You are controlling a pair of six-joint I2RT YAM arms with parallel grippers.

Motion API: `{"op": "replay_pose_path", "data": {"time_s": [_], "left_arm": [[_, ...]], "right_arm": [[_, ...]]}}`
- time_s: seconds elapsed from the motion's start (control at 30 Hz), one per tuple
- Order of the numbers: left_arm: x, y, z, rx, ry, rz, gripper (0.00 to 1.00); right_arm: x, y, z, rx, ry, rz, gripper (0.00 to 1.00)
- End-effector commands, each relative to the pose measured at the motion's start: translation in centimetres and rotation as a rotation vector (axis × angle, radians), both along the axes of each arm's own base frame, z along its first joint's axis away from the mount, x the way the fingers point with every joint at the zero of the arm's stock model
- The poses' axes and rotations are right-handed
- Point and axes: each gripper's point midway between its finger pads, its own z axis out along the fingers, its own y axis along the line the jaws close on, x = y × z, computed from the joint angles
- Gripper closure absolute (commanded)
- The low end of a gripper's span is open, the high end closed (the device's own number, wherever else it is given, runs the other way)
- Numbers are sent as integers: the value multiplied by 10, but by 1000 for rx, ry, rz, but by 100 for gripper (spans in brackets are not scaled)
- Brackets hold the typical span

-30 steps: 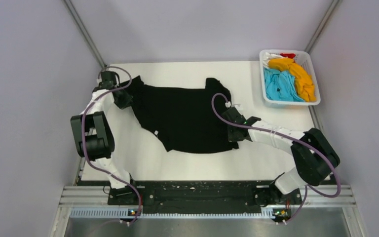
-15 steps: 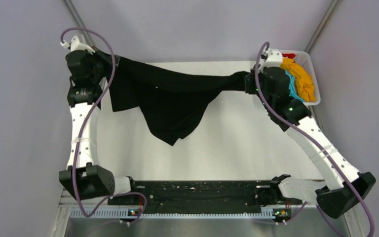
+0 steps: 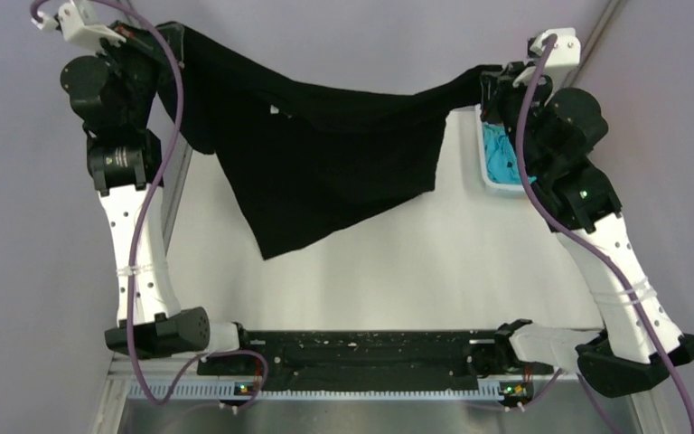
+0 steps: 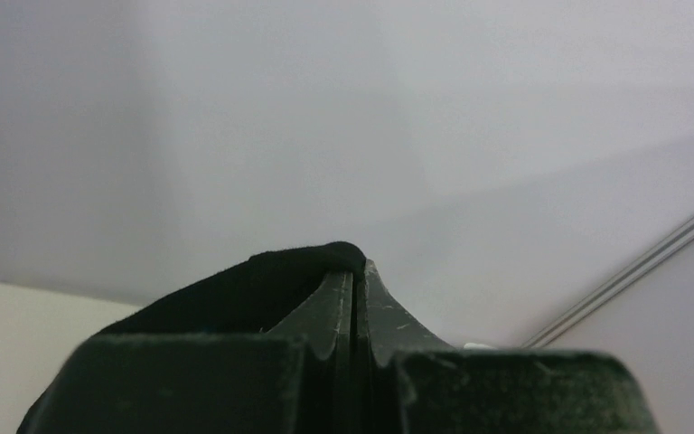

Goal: Fold and stack the t-shirts
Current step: Flatten out the tshirt

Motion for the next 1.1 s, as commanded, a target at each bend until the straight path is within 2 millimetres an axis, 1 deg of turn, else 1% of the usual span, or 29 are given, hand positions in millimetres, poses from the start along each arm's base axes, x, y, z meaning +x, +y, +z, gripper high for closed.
{"op": "replay_pose_path", "data": {"time_s": [0.0, 0.13, 0.17, 0.2, 0.23, 0.27, 0.3, 0.33, 0.37, 0.4, 0.43, 0.47, 0.5, 0.57, 0.6, 0.63, 0.67, 0.73, 0.8, 0.83, 0.87, 0.93, 0.97, 1.0, 1.07], "left_arm": [[31, 3, 29, 9, -70, -20, 100], [77, -5, 30, -12, -71, -125, 100], [91, -6, 28, -21, -70, -146, 100], [103, -8, 28, -30, -76, -176, 100], [115, -9, 27, -52, -78, -199, 100], [133, -9, 20, -69, -71, -224, 100], [133, -13, 32, -83, -106, -258, 100], [136, -15, 36, -90, -135, -281, 100], [133, -18, 48, -89, -197, -300, 100], [131, -16, 57, -109, -233, -295, 100], [127, -15, 65, -113, -258, -286, 100], [121, -14, 73, -106, -283, -270, 100], [111, -12, 84, -95, -310, -249, 100], [88, -10, 106, -66, -365, -211, 100], [71, -12, 120, -45, -396, -199, 100], [59, -13, 128, -20, -414, -188, 100], [50, -16, 131, 0, -420, -185, 100], [43, -18, 125, 26, -397, -181, 100], [41, -21, 111, 47, -356, -187, 100], [45, -21, 98, 54, -321, -190, 100], [48, -22, 83, 60, -283, -194, 100], [56, -22, 41, 74, -183, -197, 100], [59, -20, 19, 79, -132, -184, 100], [62, -15, -11, 74, -64, -156, 100], [63, -3, -68, 53, 54, -84, 100]], "right_arm": [[39, -20, 20, -72, -55, -127, 100], [91, -30, 11, -74, -36, -152, 100], [104, -32, 9, -67, -35, -146, 100], [122, -29, 0, -66, -21, -124, 100], [135, -30, 2, -60, -36, -106, 100], [146, -29, 7, -37, -53, -92, 100], [157, -30, 12, -21, -68, -92, 100], [159, -32, 36, -5, -121, -92, 100], [164, -31, 52, -3, -158, -92, 100], [167, -31, 66, 3, -189, -97, 100], [165, -32, 87, 10, -232, -98, 100], [166, -32, 100, 12, -260, -99, 100], [161, -33, 116, 20, -299, -103, 100], [142, -36, 147, 38, -384, -101, 100], [134, -38, 156, 49, -409, -101, 100], [124, -39, 163, 56, -429, -95, 100], [115, -40, 167, 55, -440, -87, 100], [100, -41, 165, 52, -441, -77, 100], [94, -39, 147, 36, -414, -59, 100], [97, -34, 128, 16, -374, -36, 100], [94, -29, 117, 0, -351, -4, 100], [90, -17, 86, -26, -278, 68, 100], [83, -13, 69, -32, -231, 99, 100], [78, -8, 49, -31, -178, 135, 100], [71, 5, -10, -24, -15, 212, 100]]}}
